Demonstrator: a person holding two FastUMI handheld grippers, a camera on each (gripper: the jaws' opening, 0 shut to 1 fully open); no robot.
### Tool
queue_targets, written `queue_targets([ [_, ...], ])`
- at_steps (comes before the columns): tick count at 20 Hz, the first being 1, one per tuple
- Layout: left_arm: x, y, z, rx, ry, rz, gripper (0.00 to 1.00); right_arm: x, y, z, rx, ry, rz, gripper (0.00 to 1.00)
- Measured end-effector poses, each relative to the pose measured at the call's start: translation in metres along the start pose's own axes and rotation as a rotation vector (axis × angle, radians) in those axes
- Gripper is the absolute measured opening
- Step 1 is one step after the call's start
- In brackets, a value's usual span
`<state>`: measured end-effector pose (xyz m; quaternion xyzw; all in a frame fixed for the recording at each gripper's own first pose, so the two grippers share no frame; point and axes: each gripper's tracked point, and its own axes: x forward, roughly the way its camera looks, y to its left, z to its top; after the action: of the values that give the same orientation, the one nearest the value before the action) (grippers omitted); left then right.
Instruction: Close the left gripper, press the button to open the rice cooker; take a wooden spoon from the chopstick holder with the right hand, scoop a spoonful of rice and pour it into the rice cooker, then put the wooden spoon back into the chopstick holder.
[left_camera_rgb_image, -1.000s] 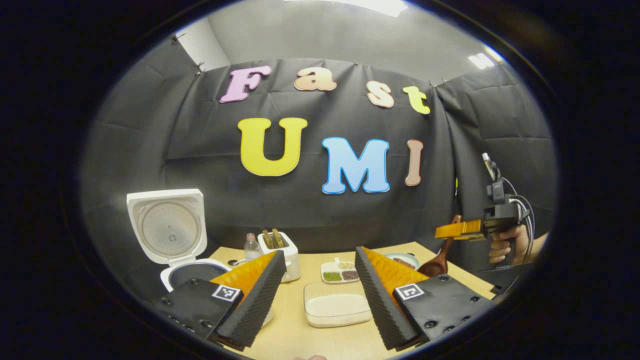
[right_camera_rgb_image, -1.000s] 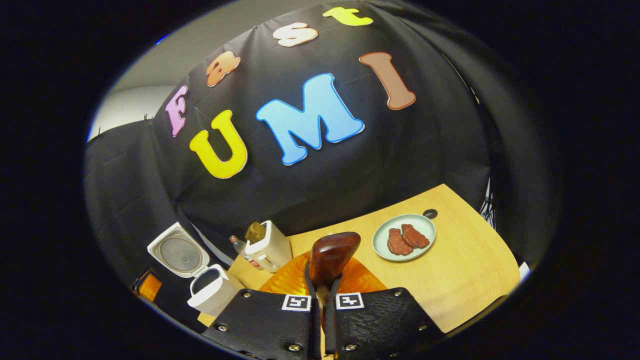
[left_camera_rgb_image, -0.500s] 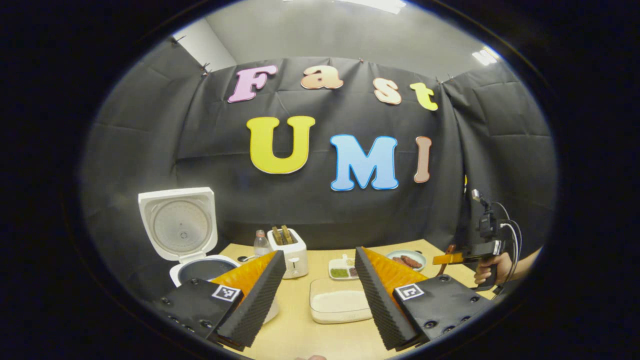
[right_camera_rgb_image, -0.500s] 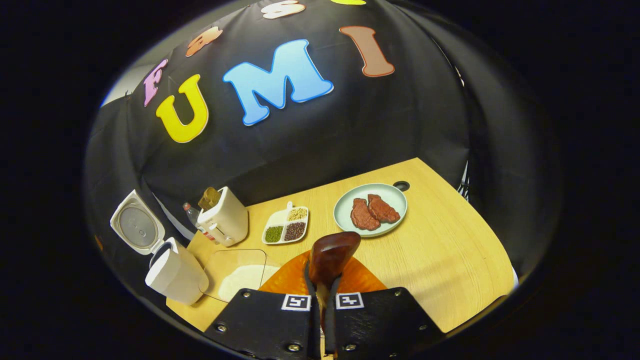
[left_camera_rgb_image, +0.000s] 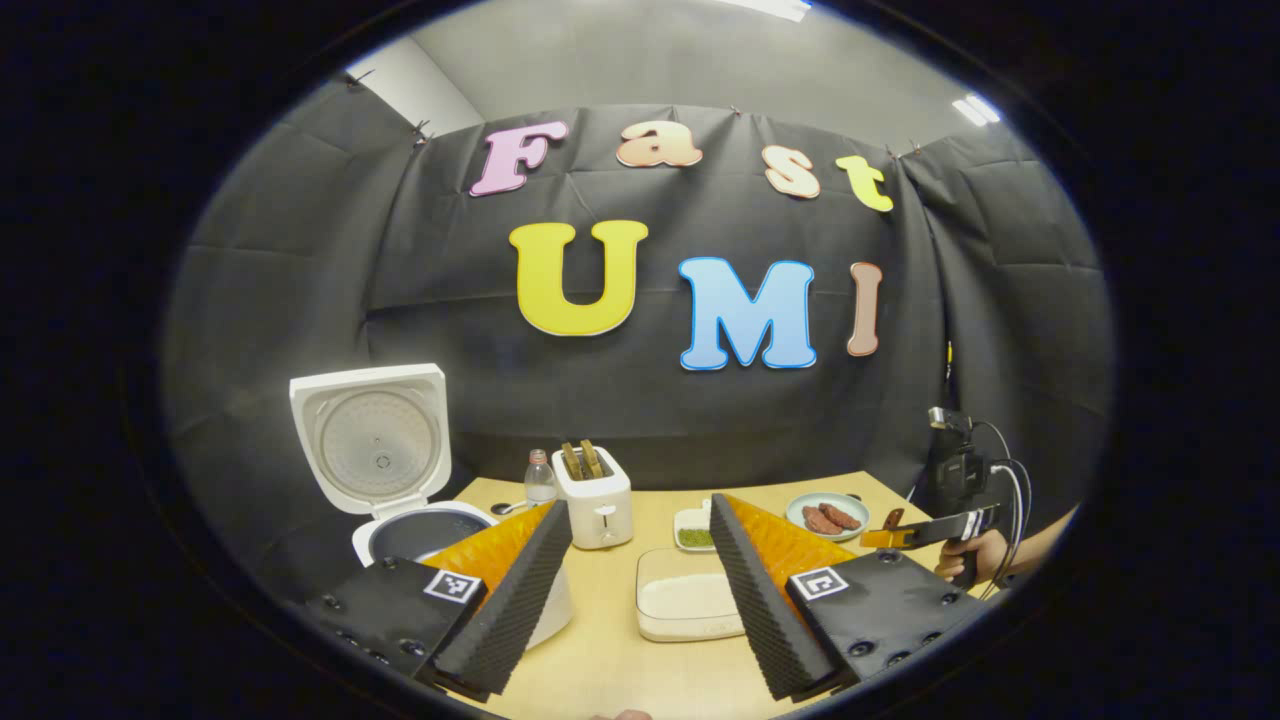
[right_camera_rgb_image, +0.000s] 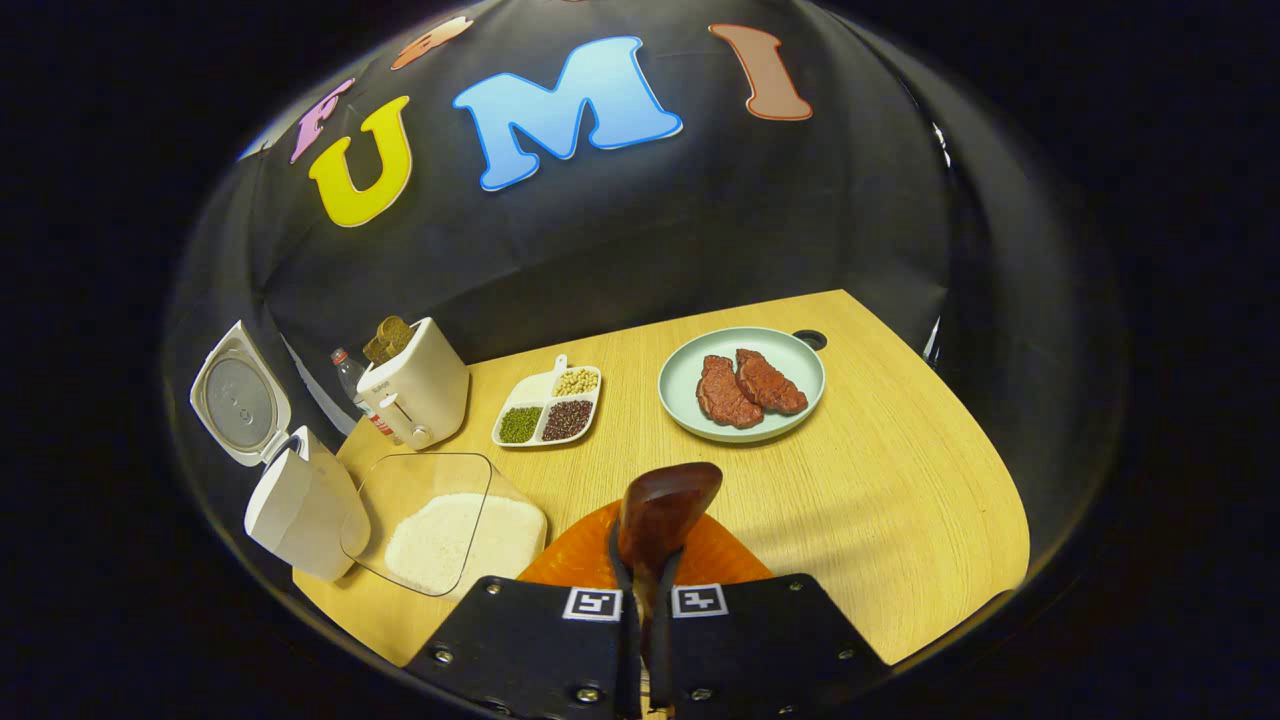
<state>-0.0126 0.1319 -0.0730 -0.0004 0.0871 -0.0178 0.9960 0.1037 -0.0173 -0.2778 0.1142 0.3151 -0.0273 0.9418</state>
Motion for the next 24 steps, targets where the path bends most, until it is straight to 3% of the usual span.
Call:
queue_targets([
  [2, 0.005, -0.003, 0.001, -0.005, -0.001, -0.011, 0.96, -0.003, -0.002, -0.001, -0.022, 0.002, -0.011, 0.07],
  [4, 0.007, -0.007, 0.001, -0.009, -0.003, -0.024, 0.96, -0.014, -0.006, 0.001, -0.041, -0.017, -0.012, 0.19],
  [7, 0.012, -0.01, 0.0, -0.014, -0.012, -0.028, 0.96, -0.034, -0.024, 0.022, -0.108, -0.114, -0.081, 0.7],
  [8, 0.014, -0.011, 0.001, -0.02, -0.015, -0.032, 1.0, -0.048, -0.023, 0.035, -0.126, -0.159, -0.087, 0.81],
  [9, 0.015, -0.01, 0.001, -0.025, -0.018, -0.023, 0.96, -0.062, -0.02, 0.049, -0.146, -0.202, -0.092, 0.74],
  [10, 0.017, -0.008, 0.002, -0.026, -0.021, -0.017, 0.98, -0.076, -0.017, 0.064, -0.163, -0.248, -0.093, 0.81],
  [13, 0.021, -0.006, 0.005, -0.03, -0.023, -0.009, 0.98, -0.119, 0.0, 0.108, -0.183, -0.377, -0.097, 0.81],
  [17, 0.027, 0.011, 0.017, -0.03, -0.04, 0.028, 0.98, -0.163, 0.037, 0.151, -0.135, -0.477, -0.038, 0.81],
  [24, 0.043, 0.072, 0.045, -0.006, -0.06, 0.207, 1.0, -0.198, 0.07, 0.196, -0.1, -0.58, -0.014, 0.81],
])
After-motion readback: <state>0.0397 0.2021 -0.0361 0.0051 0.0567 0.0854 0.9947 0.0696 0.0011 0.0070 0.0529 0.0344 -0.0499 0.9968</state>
